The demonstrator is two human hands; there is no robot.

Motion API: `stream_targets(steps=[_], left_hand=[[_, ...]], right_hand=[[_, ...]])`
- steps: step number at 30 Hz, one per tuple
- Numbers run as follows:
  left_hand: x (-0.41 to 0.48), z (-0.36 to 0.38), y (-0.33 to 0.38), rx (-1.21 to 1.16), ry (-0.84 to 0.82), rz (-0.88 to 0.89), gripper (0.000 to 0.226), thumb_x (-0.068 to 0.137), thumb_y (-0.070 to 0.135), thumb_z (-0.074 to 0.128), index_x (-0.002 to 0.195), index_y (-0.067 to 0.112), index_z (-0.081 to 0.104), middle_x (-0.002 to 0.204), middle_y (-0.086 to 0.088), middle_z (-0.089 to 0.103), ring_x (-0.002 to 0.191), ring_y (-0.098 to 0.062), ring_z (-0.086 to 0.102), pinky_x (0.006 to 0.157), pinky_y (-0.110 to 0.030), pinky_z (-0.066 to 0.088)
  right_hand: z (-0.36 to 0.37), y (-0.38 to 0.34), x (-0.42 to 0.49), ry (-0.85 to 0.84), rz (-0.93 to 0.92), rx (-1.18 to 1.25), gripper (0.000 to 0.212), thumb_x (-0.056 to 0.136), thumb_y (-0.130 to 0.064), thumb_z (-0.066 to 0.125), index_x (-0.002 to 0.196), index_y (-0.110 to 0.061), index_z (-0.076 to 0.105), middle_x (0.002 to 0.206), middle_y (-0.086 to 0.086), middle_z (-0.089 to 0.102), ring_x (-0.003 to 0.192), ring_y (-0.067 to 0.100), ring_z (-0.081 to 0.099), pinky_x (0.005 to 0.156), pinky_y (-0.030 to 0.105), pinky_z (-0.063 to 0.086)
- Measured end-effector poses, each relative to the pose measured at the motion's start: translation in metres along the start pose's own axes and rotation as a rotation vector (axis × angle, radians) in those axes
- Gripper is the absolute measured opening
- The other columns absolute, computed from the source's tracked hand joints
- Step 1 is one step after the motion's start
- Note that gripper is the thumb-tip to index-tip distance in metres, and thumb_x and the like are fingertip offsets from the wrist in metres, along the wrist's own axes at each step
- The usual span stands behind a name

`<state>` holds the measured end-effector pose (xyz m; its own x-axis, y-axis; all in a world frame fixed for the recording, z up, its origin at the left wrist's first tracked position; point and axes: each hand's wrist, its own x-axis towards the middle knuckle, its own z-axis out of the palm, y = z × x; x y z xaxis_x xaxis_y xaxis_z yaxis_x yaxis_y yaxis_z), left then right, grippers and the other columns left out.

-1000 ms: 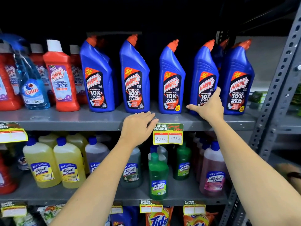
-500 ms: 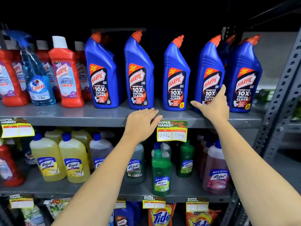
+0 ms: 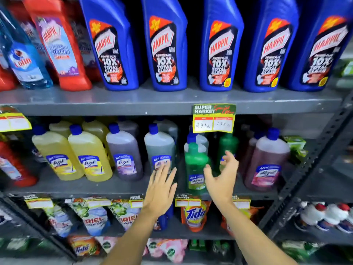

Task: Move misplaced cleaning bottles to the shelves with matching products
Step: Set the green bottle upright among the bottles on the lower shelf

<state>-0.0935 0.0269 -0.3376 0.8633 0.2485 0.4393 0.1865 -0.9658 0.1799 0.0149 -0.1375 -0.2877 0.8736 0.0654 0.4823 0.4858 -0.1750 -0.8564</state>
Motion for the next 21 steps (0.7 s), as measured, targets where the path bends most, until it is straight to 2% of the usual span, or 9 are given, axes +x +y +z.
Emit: stream_targets(steps=[2,4,7,11,15,17,19,21], left_hand=[[-0.013,0.024,-0.011,0.033,-0.184,-0.054,0.055,0.096,0.042,0.028,0.141,0.014,0.044,0.155,-0.01,0.028,0.141,-0.028,0.027,0.105,-0.055,0.037],[-0.019,0.04,-0.019,0.04,-0.333,-0.094,0.062,0.094,0.048,0.023,0.145,0.015,0.038,0.157,-0.008,0.022,0.142,-0.028,0.024,0.107,-0.057,0.033],[-0.024,0.057,-0.023,0.094,-0.463,-0.066,0.073,0.09,0.056,0.008,0.151,0.018,0.023,0.16,-0.005,0.012,0.146,-0.025,0.014,0.113,-0.055,0.015],[-0.031,0.068,-0.026,0.111,-0.459,-0.055,0.066,0.096,0.054,0.018,0.148,0.015,0.031,0.156,-0.008,0.028,0.144,-0.027,0.021,0.112,-0.055,0.015],[-0.032,0.069,-0.024,0.094,-0.423,-0.043,0.071,0.094,0.056,0.008,0.152,0.017,0.016,0.16,-0.005,0.011,0.147,-0.024,0.004,0.115,-0.051,0.0],[-0.032,0.068,-0.024,0.085,-0.412,-0.039,0.07,0.094,0.056,0.008,0.152,0.018,0.015,0.161,-0.005,0.01,0.147,-0.024,0.002,0.114,-0.05,-0.003],[-0.033,0.068,-0.025,0.076,-0.413,-0.039,0.067,0.096,0.055,0.013,0.152,0.018,0.018,0.16,-0.006,0.014,0.147,-0.025,0.006,0.114,-0.051,-0.001],[-0.034,0.07,-0.026,0.077,-0.402,-0.041,0.065,0.097,0.054,0.018,0.15,0.017,0.025,0.158,-0.007,0.023,0.145,-0.026,0.015,0.114,-0.054,0.008]], right_hand=[[0.012,0.01,-0.014,-0.128,0.07,-0.089,0.084,0.077,-0.023,0.076,0.145,-0.009,0.03,0.134,0.008,0.041,0.126,0.025,0.045,0.109,0.042,0.04],[0.025,0.018,-0.025,-0.188,0.128,-0.143,0.099,0.072,-0.029,0.082,0.15,-0.009,0.024,0.141,0.012,0.038,0.135,0.028,0.038,0.111,0.031,0.033],[0.041,0.025,-0.035,-0.2,0.237,-0.153,0.112,0.066,-0.04,0.086,0.152,-0.013,0.019,0.14,0.012,0.04,0.134,0.028,0.038,0.111,0.039,0.037],[0.056,0.029,-0.037,-0.156,0.3,-0.181,0.116,0.06,-0.043,0.089,0.15,-0.018,0.021,0.137,0.01,0.046,0.131,0.027,0.042,0.106,0.044,0.043],[0.064,0.034,-0.036,-0.115,0.309,-0.219,0.116,0.057,-0.04,0.092,0.148,-0.017,0.023,0.143,0.01,0.039,0.134,0.026,0.038,0.106,0.042,0.041],[0.065,0.035,-0.036,-0.113,0.319,-0.222,0.111,0.058,-0.038,0.092,0.145,-0.018,0.026,0.143,0.008,0.04,0.132,0.026,0.041,0.103,0.043,0.043],[0.066,0.035,-0.036,-0.113,0.354,-0.202,0.106,0.06,-0.035,0.09,0.144,-0.02,0.027,0.14,0.005,0.043,0.128,0.026,0.047,0.097,0.044,0.047],[0.064,0.035,-0.036,-0.118,0.368,-0.192,0.103,0.061,-0.034,0.089,0.143,-0.022,0.028,0.138,0.002,0.048,0.127,0.025,0.05,0.095,0.043,0.048]])
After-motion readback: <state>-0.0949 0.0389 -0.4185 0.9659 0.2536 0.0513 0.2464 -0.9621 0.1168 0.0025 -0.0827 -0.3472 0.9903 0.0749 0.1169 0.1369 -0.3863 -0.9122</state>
